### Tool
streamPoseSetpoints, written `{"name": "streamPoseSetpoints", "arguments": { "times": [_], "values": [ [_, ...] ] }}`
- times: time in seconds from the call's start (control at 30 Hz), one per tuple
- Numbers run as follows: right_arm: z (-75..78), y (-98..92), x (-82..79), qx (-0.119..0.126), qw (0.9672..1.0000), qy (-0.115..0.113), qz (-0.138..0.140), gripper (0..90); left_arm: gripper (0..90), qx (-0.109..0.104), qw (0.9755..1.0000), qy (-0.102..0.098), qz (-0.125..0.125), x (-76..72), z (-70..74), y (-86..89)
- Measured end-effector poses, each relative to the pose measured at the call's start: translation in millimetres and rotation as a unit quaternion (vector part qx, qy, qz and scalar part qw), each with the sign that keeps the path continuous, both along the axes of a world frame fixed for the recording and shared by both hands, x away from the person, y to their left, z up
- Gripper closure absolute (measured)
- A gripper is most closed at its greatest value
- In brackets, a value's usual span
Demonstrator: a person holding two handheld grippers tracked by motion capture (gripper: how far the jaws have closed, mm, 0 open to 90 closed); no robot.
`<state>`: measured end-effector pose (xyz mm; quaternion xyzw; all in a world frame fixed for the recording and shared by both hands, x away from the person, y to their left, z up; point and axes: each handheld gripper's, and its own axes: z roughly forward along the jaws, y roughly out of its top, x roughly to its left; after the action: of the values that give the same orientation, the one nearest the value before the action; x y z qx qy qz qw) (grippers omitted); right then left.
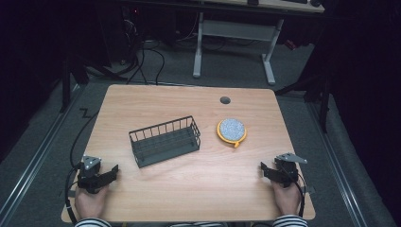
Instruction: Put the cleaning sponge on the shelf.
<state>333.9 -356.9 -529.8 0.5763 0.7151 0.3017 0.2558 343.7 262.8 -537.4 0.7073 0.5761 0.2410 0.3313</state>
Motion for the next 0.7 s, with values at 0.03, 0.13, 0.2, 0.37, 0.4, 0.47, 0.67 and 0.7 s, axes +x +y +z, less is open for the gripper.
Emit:
{"name": "streamPoseSetpoints", "arguments": {
  "times": [0.03,0.13,0.2,0.37,0.4,0.47,0.67,0.7],
  "values": [
    [0.0,0.0,0.0,0.0,1.0,0.0,0.0,34.9,30.1,0.0,1.0,0.0,0.0,0.0,0.0,0.0],
    [0.0,0.2,0.0,0.001,1.0,0.0,0.001,33.9,30.1,0.003,1.0,0.001,0.0,0.1,0.0,-0.3],
    [0.0,0.4,-0.1,0.001,1.0,0.001,0.002,33.6,30.0,0.005,1.0,0.0,0.0,0.4,-0.1,-0.8],
    [0.0,0.5,-0.1,0.001,1.0,0.001,0.003,33.5,30.0,-0.011,0.9999,0.0,0.001,1.6,0.1,2.3],
    [0.0,0.5,-0.1,0.001,1.0,0.001,0.003,33.5,30.0,-0.013,0.9999,0.001,0.001,1.7,0.3,2.9],
    [0.0,0.5,0.0,0.001,1.0,0.001,0.003,33.5,30.2,-0.013,0.9999,0.001,0.002,1.7,0.3,2.8],
    [0.3,1.8,-1.5,0.0,0.9998,-0.003,0.018,43.1,29.5,-0.012,0.9999,0.0,-0.001,2.5,0.0,2.2],
    [0.3,1.8,-1.5,0.0,0.9998,-0.003,0.018,43.1,29.5,-0.014,0.9999,0.0,-0.002,2.7,0.1,2.7]
  ]
}}
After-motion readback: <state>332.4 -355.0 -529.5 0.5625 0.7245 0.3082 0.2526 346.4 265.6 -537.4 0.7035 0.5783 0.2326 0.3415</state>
